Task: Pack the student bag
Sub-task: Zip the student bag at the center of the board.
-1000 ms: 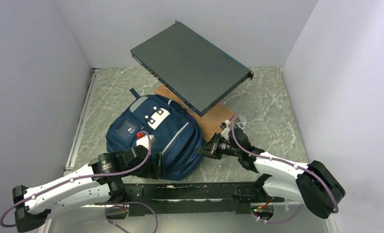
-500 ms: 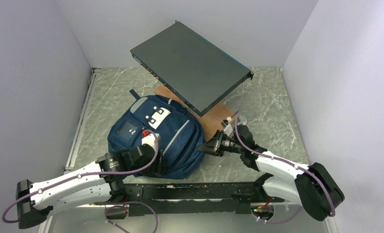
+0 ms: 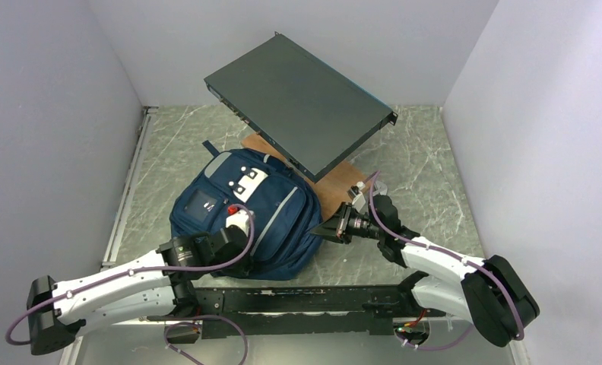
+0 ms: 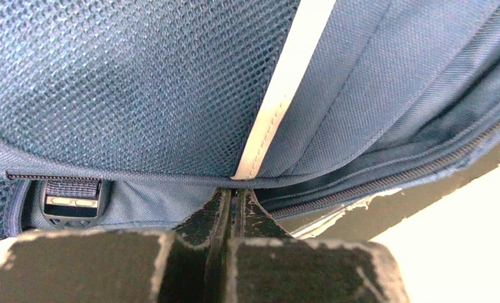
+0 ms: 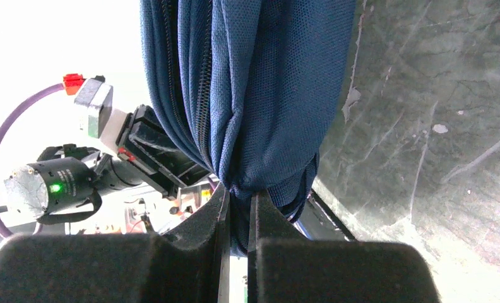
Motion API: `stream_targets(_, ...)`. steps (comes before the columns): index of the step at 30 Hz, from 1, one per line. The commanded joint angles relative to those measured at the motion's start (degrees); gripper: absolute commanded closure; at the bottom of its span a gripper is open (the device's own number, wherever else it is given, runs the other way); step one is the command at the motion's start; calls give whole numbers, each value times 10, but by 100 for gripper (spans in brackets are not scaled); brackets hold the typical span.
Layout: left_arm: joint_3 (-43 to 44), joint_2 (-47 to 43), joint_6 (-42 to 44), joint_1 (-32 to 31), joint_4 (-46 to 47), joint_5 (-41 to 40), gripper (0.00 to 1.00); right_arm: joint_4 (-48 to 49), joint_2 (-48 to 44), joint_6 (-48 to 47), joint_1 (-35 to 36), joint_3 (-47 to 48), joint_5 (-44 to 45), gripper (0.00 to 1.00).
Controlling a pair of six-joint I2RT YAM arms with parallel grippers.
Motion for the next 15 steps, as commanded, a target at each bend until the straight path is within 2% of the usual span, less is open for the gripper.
stream_targets(1,10,-49,-19,-3,15,29,100,110,-35,7,2,11,-41,100)
stream_targets(3,9,-68,-33,-3,45,57,100,94,-60,-19,22,6,-2,100)
stream_targets(9,-53,-84,-134,-3,278,147,100,37,-129,-109,195,-30,297,100)
stream_targets(11,-65,-88,-162,-4,297,133,100,22,-133,-133,233,-44,365,100)
stream_targets(14,-66,-99,-188,-3,267,112,100,-53,-124,-187,245,-30,401,100)
stream_targets(15,-67,-106,-191,-3,261,97,100,-101,-122,-208,245,-20,409,94)
